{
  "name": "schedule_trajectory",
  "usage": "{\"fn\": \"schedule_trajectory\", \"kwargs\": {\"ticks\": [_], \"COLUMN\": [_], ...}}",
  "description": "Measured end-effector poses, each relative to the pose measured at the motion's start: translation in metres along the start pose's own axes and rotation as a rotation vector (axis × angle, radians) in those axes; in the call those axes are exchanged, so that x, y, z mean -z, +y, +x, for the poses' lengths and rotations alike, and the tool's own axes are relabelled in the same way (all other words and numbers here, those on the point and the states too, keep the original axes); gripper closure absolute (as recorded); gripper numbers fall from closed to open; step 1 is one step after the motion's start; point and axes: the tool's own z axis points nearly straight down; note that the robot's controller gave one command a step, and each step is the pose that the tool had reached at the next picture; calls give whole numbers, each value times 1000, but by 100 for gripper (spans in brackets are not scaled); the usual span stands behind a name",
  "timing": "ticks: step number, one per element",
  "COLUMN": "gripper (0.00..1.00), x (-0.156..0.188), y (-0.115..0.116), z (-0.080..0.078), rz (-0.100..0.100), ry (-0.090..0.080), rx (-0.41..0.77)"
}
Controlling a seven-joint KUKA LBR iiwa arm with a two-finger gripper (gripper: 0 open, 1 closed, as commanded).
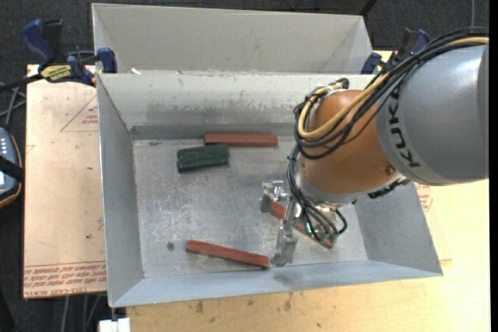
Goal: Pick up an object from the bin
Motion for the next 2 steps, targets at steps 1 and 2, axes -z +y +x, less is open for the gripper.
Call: {"fn": "schedule_trajectory", "kwargs": {"ticks": [1, 2], "gripper": [0, 0], "x": [4, 0], "y": [0, 0], "z": [-2, -3], "rz": [0, -1], "ry": [-8, -12], "rx": [-2, -8]}}
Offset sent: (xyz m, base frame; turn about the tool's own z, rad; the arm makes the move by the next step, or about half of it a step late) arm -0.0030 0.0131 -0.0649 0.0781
